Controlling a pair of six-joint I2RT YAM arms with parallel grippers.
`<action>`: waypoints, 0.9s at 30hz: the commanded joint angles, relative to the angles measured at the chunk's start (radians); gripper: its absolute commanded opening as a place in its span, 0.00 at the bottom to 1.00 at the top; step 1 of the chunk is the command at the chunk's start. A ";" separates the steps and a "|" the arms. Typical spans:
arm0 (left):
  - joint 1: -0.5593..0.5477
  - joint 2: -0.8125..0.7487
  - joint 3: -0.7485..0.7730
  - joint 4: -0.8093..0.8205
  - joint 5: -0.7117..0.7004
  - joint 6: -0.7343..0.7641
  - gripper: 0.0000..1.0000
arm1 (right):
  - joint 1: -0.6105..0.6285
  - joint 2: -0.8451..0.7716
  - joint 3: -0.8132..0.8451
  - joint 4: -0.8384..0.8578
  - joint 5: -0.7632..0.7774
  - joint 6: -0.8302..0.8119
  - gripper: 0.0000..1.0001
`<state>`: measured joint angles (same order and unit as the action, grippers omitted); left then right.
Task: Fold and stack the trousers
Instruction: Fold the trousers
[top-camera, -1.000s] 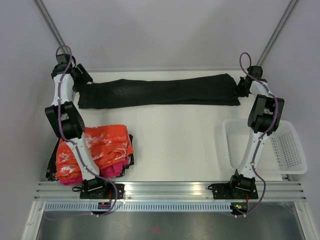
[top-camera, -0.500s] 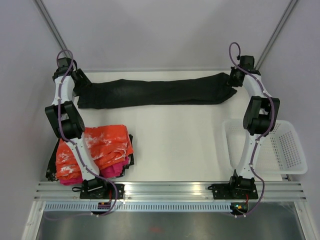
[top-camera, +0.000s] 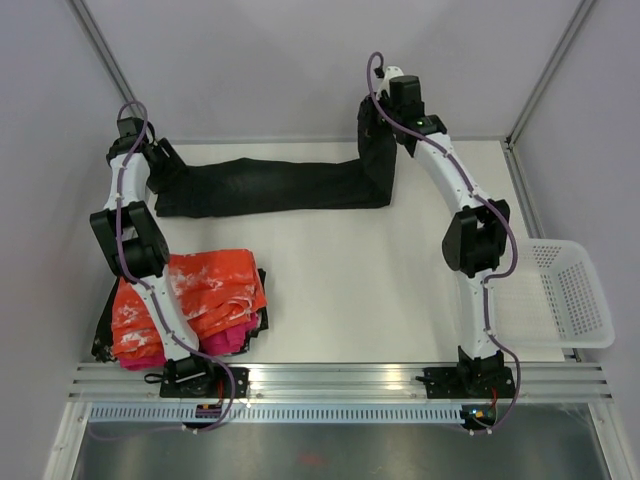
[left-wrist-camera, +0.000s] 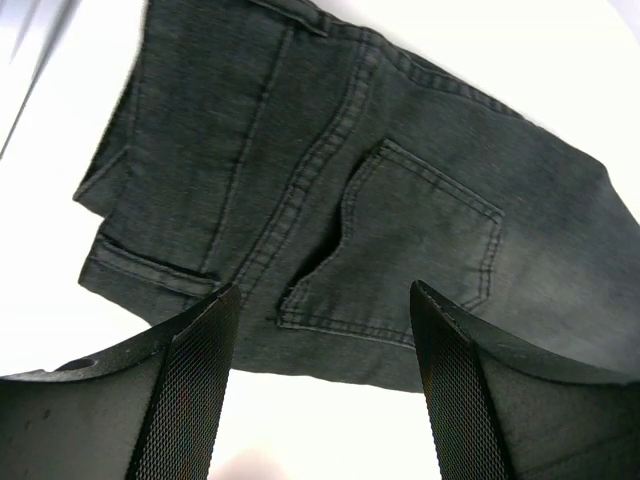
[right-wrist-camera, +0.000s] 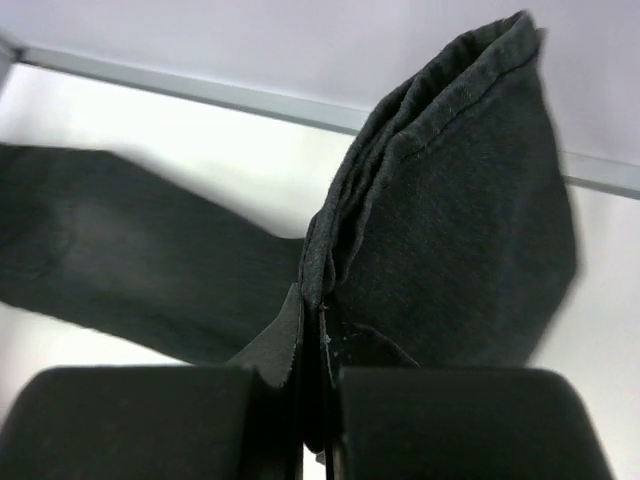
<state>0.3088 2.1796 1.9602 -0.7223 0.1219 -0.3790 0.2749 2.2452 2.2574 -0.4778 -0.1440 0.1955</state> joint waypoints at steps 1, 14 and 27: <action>0.021 -0.004 0.006 0.044 0.062 0.028 0.74 | 0.055 0.051 0.031 0.094 -0.084 0.073 0.00; 0.075 0.011 0.005 0.061 0.156 0.002 0.74 | 0.222 0.214 0.050 0.292 -0.267 0.189 0.00; 0.098 0.016 -0.007 0.075 0.209 -0.023 0.73 | 0.280 0.287 0.057 0.315 -0.301 0.240 0.00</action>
<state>0.4004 2.1834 1.9564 -0.6785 0.2951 -0.3809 0.5175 2.5301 2.2726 -0.2253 -0.3977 0.4202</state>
